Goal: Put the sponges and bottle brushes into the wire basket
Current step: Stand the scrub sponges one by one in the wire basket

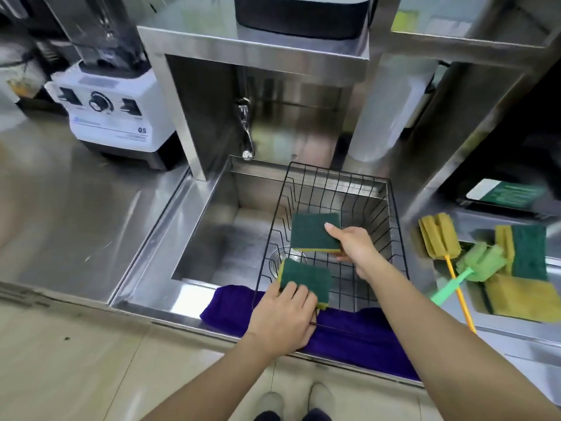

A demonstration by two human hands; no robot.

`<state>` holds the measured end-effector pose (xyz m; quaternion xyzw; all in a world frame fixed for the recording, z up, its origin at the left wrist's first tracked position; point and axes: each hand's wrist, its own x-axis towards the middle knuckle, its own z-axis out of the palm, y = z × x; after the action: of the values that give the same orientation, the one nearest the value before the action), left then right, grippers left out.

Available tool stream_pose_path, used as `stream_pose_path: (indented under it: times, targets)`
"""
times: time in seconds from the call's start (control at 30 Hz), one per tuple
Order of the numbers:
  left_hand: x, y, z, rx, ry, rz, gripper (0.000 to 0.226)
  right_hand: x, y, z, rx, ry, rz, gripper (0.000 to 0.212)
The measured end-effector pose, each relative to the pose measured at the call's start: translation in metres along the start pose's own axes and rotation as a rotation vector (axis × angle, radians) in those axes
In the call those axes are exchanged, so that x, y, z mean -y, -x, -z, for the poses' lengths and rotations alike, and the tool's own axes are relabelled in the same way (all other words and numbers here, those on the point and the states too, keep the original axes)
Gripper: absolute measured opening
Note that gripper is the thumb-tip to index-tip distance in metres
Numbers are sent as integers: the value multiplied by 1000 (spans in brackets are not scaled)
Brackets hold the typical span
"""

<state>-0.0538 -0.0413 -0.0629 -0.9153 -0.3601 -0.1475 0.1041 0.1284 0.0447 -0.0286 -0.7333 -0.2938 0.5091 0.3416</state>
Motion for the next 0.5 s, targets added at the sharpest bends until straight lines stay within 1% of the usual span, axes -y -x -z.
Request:
stream_pose_path:
  times: [0.2,0.37,0.43,0.5]
  targets:
    - [0,1,-2,-13,2,-6,18,-19,-2,-12,90,111,-43,27]
    - [-1,1,-2,-14,8,-6,19,-26,-6,-12,39,278,6,36]
    - [-2,1,-2,4,9,-3,21,-27,-5,-11,42,278,17,39]
    - [-2,1,-1,16,17,1,24,-27,-2,-12,67,299,36,37]
